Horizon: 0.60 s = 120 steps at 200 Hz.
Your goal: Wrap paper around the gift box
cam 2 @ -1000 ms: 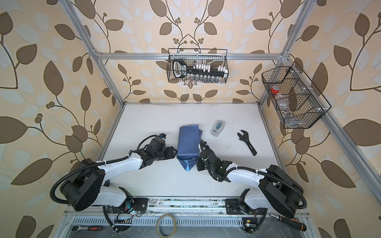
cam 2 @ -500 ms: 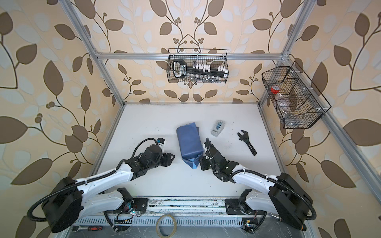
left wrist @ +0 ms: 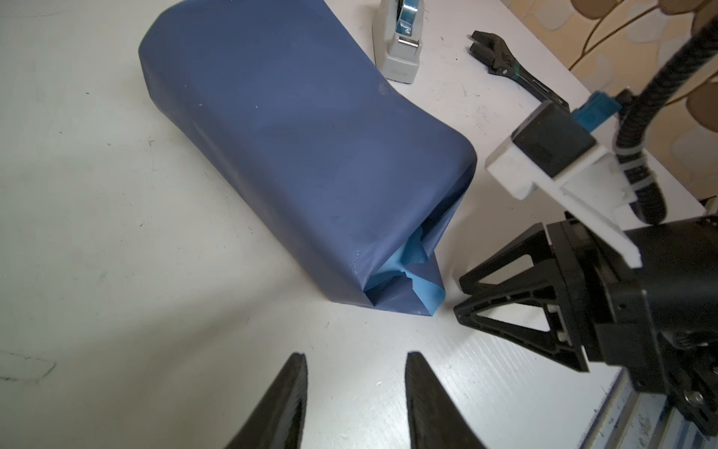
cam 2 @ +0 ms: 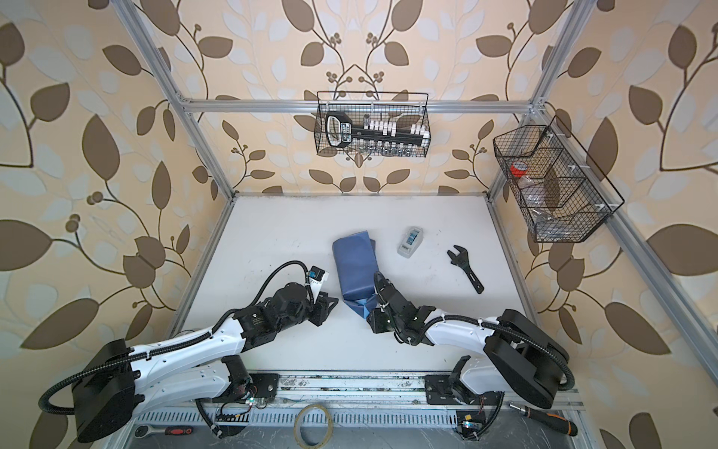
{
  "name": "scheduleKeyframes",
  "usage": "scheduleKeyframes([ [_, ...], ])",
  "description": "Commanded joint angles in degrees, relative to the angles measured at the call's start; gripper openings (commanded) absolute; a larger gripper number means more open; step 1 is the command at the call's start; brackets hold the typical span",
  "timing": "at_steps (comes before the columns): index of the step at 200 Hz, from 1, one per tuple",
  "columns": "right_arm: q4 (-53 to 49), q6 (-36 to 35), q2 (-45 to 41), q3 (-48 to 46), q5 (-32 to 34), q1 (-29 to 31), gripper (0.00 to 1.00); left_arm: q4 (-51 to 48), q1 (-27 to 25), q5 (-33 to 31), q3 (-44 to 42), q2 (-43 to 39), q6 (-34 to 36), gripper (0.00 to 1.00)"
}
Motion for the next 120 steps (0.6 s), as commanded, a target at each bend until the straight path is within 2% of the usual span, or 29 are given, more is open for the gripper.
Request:
scheduleKeyframes([
  [1, -3.19, 1.83, 1.18, 2.49, 7.04, 1.78, 0.38, 2.16, -0.25, -2.11, 0.45, -0.56, 1.1, 0.43],
  [52, -2.48, 1.9, 4.39, 3.7, 9.22, 3.56, 0.37, 2.7, -0.25, -2.32, -1.25, -2.98, 0.35, 0.42],
  [120, -2.01, 2.33, 7.96, 5.2, 11.87, 5.24, 0.24, 1.38, -0.26, -2.14, -0.82, -4.13, 1.01, 0.41],
])
